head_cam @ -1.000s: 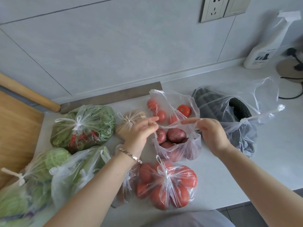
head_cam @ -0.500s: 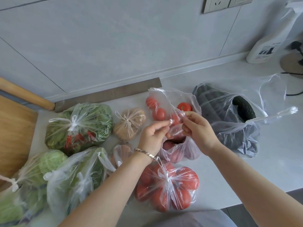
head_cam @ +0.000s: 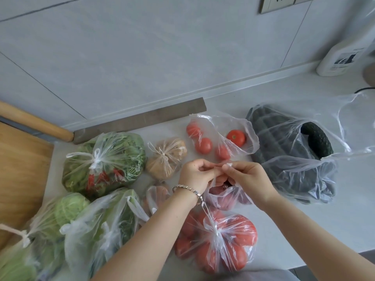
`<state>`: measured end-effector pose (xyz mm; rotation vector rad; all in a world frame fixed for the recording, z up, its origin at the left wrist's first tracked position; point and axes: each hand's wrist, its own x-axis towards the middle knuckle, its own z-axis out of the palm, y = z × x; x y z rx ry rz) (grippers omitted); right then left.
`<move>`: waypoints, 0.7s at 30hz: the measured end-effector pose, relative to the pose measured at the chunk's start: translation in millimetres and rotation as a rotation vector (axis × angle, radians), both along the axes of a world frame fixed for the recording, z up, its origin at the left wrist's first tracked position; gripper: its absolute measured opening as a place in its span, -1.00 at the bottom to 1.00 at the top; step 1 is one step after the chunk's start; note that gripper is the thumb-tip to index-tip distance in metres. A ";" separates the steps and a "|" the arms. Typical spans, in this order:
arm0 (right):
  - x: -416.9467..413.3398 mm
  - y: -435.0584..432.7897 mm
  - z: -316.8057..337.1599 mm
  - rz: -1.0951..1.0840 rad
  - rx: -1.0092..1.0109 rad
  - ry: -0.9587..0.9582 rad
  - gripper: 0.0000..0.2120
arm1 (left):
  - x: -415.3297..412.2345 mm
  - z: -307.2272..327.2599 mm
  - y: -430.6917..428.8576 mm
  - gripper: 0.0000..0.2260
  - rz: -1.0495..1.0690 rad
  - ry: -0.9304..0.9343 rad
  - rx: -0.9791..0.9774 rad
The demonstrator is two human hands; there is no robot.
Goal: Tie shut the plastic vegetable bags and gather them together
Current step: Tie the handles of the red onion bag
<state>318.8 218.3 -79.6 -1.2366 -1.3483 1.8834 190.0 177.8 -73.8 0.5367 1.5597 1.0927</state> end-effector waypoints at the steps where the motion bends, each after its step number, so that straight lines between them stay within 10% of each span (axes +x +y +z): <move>1: 0.2 -0.5 0.6 -0.025 0.035 -0.023 -0.83 | -0.5 -0.8 -0.3 -0.89 -0.053 0.126 0.019; 7: 2.9 8.0 -17.1 -0.279 0.156 -0.305 -0.77 | 0.9 -5.6 -9.3 -0.86 -0.432 0.407 0.113; 12: -3.6 2.3 -17.6 0.053 0.452 -0.501 -0.86 | -0.2 -9.9 -9.3 -0.83 -0.308 0.484 0.134; 21: 6.7 -6.2 -7.5 0.128 0.360 -0.026 -0.74 | -4.0 -13.6 -1.5 -0.88 -0.103 0.324 0.059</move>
